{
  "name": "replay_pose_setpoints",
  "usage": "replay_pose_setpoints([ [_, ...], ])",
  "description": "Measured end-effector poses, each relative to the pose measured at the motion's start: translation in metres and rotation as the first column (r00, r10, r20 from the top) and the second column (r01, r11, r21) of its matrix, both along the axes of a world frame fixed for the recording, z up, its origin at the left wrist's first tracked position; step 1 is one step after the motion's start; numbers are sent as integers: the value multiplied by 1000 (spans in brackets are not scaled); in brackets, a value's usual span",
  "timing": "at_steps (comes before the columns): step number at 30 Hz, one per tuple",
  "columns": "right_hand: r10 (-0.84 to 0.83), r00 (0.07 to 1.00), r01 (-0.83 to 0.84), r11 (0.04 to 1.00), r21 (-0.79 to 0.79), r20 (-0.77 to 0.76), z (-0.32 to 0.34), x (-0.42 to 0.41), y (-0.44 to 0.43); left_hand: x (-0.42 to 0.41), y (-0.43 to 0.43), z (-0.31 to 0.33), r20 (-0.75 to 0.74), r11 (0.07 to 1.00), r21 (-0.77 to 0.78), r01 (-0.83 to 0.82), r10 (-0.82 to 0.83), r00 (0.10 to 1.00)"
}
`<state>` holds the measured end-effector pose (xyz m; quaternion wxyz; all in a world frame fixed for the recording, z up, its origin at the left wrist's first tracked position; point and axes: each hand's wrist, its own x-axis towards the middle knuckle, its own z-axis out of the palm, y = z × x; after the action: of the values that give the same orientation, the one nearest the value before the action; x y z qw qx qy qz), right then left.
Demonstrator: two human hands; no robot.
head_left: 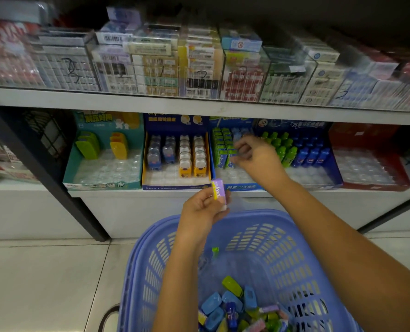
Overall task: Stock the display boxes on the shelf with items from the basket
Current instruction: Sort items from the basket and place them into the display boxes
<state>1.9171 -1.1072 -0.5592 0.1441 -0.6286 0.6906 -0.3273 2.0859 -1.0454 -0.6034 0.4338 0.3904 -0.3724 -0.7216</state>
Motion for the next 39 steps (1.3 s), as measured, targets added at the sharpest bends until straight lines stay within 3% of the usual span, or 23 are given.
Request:
replay_pose_setpoints([
  [4, 248, 908, -311, 939, 147, 338, 13, 2, 44, -10, 1, 6, 206, 975, -216, 44, 2, 979],
  [8, 274, 863, -350, 930, 111, 425, 35, -17, 60, -23, 0, 14, 254, 925, -376, 50, 51, 966],
  [11, 249, 901, -291, 954, 68, 356, 47, -37, 54, -33, -7, 12, 373, 888, -449, 98, 87, 924],
  [15, 18, 996, -7, 992, -122, 87, 46, -57, 15, -49, -8, -3, 768, 756, -496, 427, 154, 621],
  [18, -9, 998, 8, 1000, -27, -55, 34, -58, -21, -57, -3, -15, 835, 670, -518, 532, 259, 486],
  [21, 3, 978, 23, 992, 122, -210, 21, -60, -45, -57, -1, -21, 813, 648, -557, 519, 298, 499],
  [28, 108, 990, -87, 973, 216, -89, 24, -71, -60, -58, 1, -26, 802, 658, -560, 503, 278, 528],
  [39, 189, 963, -107, 922, 371, -191, 27, -73, -69, -61, 0, -31, 795, 683, -553, 478, 260, 549],
])
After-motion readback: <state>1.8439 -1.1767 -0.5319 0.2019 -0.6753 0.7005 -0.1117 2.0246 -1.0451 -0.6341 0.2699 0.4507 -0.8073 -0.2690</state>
